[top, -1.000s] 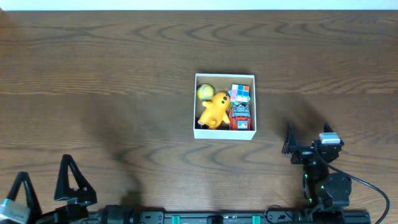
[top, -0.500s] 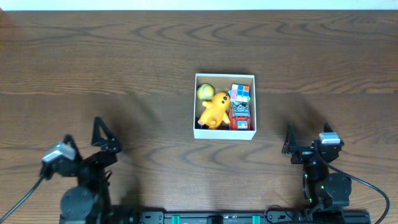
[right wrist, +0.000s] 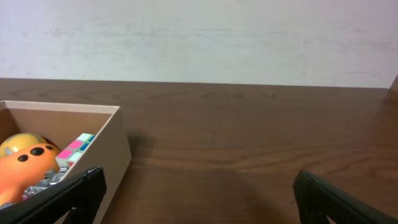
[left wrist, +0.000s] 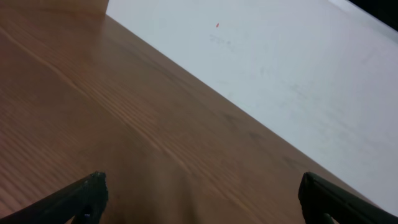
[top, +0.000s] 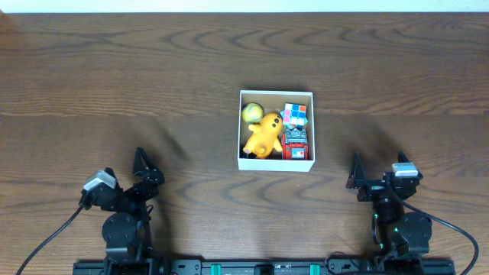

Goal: Pack container

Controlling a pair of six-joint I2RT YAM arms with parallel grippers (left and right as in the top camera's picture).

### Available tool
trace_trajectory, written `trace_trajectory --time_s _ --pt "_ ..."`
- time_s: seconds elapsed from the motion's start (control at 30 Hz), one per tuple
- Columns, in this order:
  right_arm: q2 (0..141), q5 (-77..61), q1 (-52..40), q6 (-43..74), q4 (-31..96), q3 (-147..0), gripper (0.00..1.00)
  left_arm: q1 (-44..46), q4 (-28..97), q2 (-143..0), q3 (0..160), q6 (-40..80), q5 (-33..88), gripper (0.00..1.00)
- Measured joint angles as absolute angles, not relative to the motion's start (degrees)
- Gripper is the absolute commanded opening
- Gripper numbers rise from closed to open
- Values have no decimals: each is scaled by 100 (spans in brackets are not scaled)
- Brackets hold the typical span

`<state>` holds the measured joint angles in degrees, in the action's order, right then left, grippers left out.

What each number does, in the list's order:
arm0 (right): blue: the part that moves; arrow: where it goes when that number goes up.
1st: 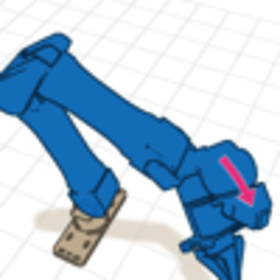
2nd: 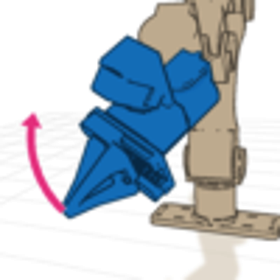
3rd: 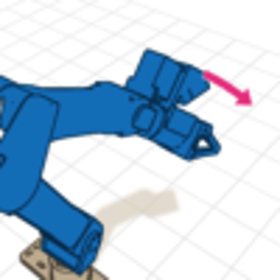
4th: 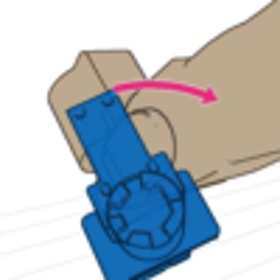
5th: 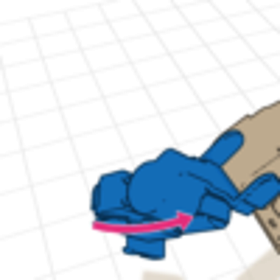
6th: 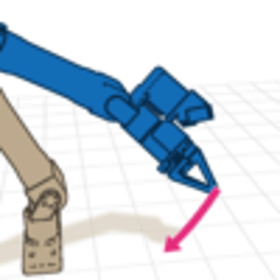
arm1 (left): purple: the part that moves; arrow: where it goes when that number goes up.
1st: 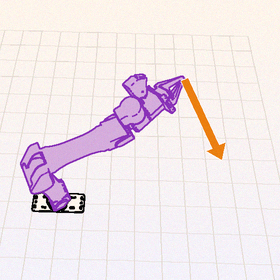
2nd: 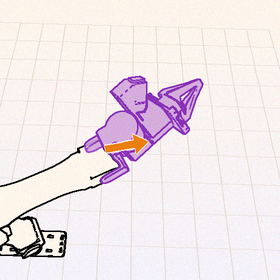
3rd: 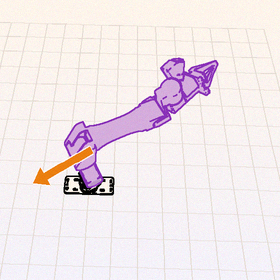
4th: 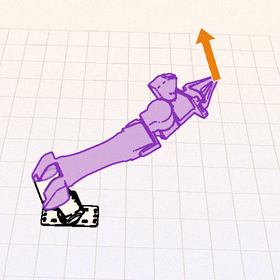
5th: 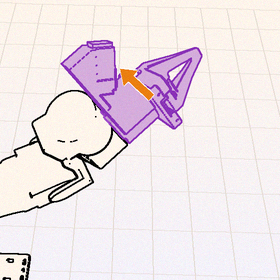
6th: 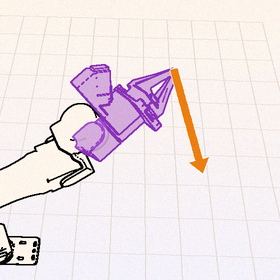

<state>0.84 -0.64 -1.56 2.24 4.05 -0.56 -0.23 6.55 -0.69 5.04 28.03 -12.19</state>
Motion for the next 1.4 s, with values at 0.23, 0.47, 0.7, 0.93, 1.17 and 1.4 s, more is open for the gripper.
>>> trace_trajectory --time_s 0.23,0.47,0.7,0.93,1.17,1.4 --pt "84 -64 -156 224 405 -56 99 -23 617 -62 504 2241 -1219 98" --pt "84 -64 -156 222 405 -56 99 -23 609 -62 353 1752 -1216 98" --pt "82 -64 -156 222 403 -56 99 -14 344 -58 259 1365 -1208 98" --pt "82 -64 -156 222 405 -56 99 5 224 -58 215 1052 -1201 98" --pt "82 -64 -156 222 403 -56 99 5 183 -58 196 755 -1201 98" --pt "82 -64 -156 220 403 -56 99 5 183 -58 196 652 -1201 98"
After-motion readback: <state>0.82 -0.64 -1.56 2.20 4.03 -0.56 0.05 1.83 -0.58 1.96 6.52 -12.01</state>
